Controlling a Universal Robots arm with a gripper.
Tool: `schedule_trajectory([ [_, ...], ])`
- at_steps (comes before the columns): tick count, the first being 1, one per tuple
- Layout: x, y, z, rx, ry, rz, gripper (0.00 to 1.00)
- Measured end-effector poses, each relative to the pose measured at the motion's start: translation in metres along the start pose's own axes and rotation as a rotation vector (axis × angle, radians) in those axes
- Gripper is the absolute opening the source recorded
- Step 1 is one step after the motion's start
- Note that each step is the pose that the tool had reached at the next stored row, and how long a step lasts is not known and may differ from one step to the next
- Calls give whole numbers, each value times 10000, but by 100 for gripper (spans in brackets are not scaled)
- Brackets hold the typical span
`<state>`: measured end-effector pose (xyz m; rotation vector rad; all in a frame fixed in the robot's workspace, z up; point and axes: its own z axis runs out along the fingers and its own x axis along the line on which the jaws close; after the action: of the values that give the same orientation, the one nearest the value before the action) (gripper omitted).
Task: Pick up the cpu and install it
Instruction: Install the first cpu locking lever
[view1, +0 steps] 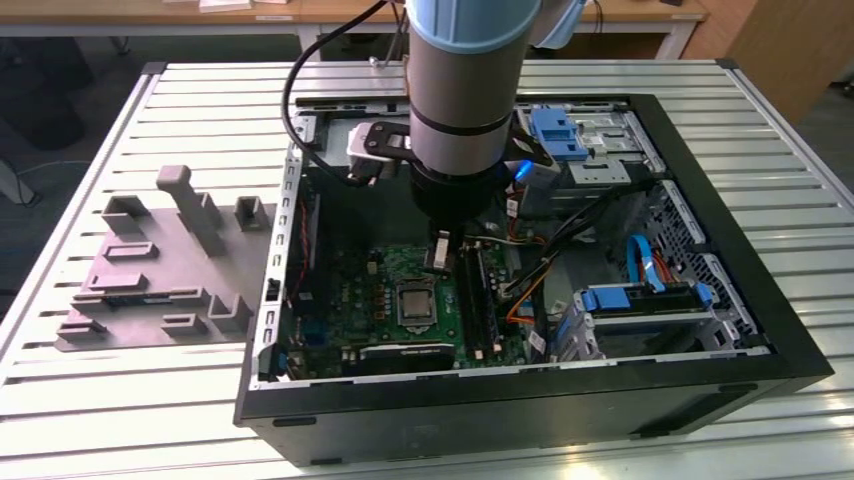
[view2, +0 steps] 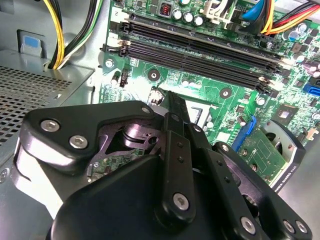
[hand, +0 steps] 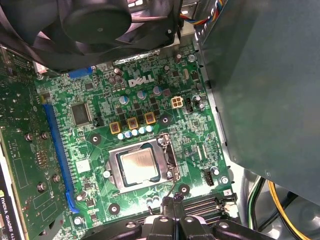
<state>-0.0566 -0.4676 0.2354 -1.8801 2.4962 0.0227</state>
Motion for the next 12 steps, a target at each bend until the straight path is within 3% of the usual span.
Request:
schedule_trajectory([
  [8,2,0,-1,-1,1,-31,11],
  [12,4,-1,4,-9,1,-446,11],
])
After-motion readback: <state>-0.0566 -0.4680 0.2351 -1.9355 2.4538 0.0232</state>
